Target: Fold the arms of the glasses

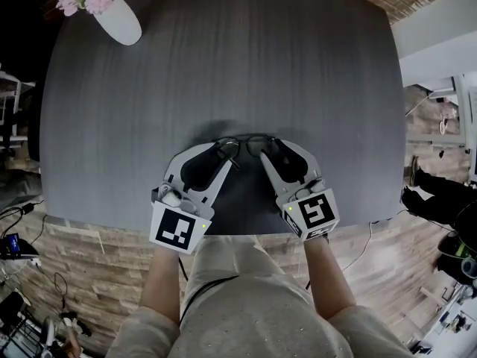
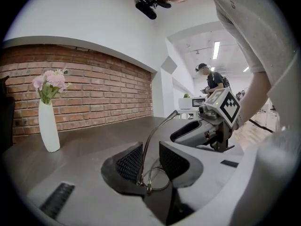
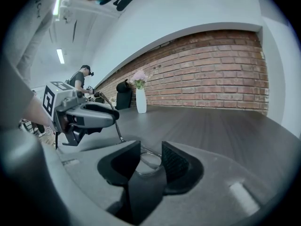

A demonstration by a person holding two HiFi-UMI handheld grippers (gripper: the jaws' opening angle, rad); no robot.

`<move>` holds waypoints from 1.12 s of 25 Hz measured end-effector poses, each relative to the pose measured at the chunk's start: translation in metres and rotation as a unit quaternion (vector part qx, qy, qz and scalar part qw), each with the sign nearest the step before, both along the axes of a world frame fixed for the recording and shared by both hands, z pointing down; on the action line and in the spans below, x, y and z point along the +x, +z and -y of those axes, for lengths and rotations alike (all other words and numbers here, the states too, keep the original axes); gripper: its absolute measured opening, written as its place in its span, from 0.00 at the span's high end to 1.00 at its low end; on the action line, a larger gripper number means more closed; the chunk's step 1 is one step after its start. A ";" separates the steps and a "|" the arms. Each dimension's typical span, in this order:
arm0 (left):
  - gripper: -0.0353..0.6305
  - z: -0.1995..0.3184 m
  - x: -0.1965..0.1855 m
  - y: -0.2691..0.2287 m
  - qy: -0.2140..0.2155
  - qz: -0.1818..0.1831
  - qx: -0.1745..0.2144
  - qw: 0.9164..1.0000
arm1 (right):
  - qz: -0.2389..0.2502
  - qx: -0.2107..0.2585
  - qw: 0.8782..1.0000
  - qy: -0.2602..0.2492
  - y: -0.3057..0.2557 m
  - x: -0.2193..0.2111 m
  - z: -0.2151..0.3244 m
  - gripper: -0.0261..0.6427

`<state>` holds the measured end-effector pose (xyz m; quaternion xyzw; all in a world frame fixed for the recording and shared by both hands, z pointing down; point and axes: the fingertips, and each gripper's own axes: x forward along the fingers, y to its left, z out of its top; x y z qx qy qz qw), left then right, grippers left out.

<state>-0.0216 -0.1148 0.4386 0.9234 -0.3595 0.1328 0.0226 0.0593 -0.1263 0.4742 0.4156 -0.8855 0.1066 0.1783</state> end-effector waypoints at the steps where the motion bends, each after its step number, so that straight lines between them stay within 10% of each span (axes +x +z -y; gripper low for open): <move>1: 0.79 0.000 0.002 0.001 0.002 0.000 0.000 1.000 | 0.001 0.000 1.000 0.002 0.000 0.001 0.000 0.76; 28: 0.79 0.012 0.024 0.030 -0.021 -0.005 -0.055 0.998 | -0.004 -0.009 0.999 0.035 0.009 0.039 -0.004 0.76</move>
